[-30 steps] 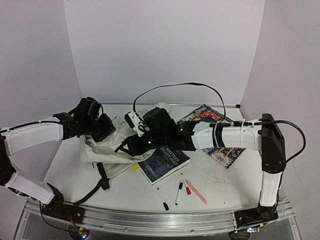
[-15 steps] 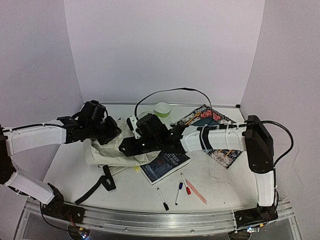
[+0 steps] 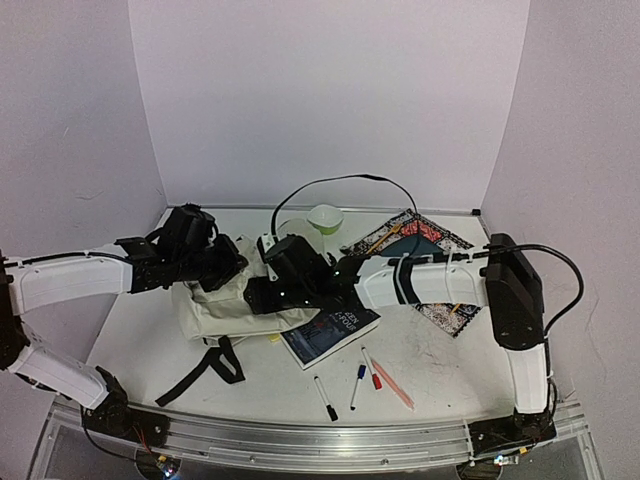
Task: Pack the student bag
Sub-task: Grab the largest pocket of the student bag.
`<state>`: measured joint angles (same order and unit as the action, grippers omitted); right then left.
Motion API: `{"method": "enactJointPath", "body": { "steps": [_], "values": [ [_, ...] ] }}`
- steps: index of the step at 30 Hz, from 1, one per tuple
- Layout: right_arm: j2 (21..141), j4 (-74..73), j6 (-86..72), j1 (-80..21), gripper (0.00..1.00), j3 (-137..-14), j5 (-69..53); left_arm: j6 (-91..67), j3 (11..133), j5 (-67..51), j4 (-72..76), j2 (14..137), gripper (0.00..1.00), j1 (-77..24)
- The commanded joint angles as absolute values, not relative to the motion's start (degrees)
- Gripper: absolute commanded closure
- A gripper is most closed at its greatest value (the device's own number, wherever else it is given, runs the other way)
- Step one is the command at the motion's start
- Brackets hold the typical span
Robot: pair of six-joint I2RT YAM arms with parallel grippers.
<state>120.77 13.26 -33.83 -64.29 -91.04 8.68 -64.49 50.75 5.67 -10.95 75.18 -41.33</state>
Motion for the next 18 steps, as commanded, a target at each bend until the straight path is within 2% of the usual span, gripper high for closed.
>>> {"method": "enactJointPath", "body": {
  "steps": [1, 11, 14, 18],
  "values": [
    [116.8, 8.3, -32.7, -63.1, 0.39, -86.9, 20.6, -62.4, 51.3, 11.0, -4.9, 69.0, 1.00, -41.9],
    [116.2, 6.9, -29.4, -63.1, 0.37, -87.2, 20.9, -61.6, 51.9, 9.3, -5.0, 71.9, 1.00, -41.9],
    [116.4, 6.9, -29.0, -63.1, 0.40, -87.5, 19.8, -61.6, 52.0, 8.6, -4.9, 72.7, 1.00, -41.9],
    [116.1, 6.9, -28.2, -63.1, 0.50, -87.4, 19.0, -61.0, 52.0, 8.4, -4.9, 72.9, 1.00, -41.9]
  ]
}}
